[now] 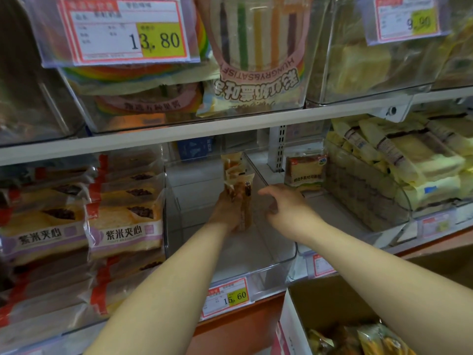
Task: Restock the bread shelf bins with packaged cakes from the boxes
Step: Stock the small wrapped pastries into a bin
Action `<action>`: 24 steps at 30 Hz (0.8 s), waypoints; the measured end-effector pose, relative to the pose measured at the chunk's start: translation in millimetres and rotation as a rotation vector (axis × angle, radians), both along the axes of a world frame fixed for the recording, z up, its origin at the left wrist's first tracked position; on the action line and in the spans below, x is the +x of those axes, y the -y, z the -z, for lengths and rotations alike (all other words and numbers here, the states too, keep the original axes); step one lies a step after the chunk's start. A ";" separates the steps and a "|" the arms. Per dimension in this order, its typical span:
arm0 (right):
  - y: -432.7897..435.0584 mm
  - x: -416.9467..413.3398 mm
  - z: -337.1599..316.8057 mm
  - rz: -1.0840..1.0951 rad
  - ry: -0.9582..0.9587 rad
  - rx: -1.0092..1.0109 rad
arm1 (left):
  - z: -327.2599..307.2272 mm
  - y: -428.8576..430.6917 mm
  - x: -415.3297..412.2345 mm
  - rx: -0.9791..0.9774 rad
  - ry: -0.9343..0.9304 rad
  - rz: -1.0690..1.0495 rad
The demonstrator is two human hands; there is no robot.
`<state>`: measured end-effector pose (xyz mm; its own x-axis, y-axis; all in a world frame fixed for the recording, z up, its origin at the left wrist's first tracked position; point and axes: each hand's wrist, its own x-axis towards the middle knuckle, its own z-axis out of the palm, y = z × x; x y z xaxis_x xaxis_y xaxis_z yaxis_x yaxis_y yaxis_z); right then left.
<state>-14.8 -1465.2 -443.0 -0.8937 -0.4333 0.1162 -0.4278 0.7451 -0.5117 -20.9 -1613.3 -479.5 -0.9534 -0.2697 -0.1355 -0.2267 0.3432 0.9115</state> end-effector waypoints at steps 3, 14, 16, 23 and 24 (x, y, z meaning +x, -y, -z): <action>-0.2 -0.4 1.3 0.002 -0.021 0.008 | 1.8 -0.8 1.8 -0.022 0.042 -0.005; -21.5 32.6 -15.7 -0.034 -0.166 0.020 | -14.9 -8.3 24.1 -0.154 0.139 -0.120; -34.2 49.3 -22.2 -0.034 -0.194 0.034 | -24.7 -14.0 36.7 -0.170 0.101 -0.144; -119.7 111.3 -30.2 -0.025 -0.215 0.043 | -49.1 -77.3 122.4 -0.252 -0.420 -0.121; -134.6 118.7 -28.8 0.000 -0.200 0.038 | -51.5 -91.5 130.2 -0.289 -0.463 -0.071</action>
<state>103.9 -1330.7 -414.1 -0.8544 -0.4407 0.2753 -0.5181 0.7621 -0.3883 109.2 -1521.8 -428.0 -0.8737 -0.2996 0.3834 0.1442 0.5932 0.7921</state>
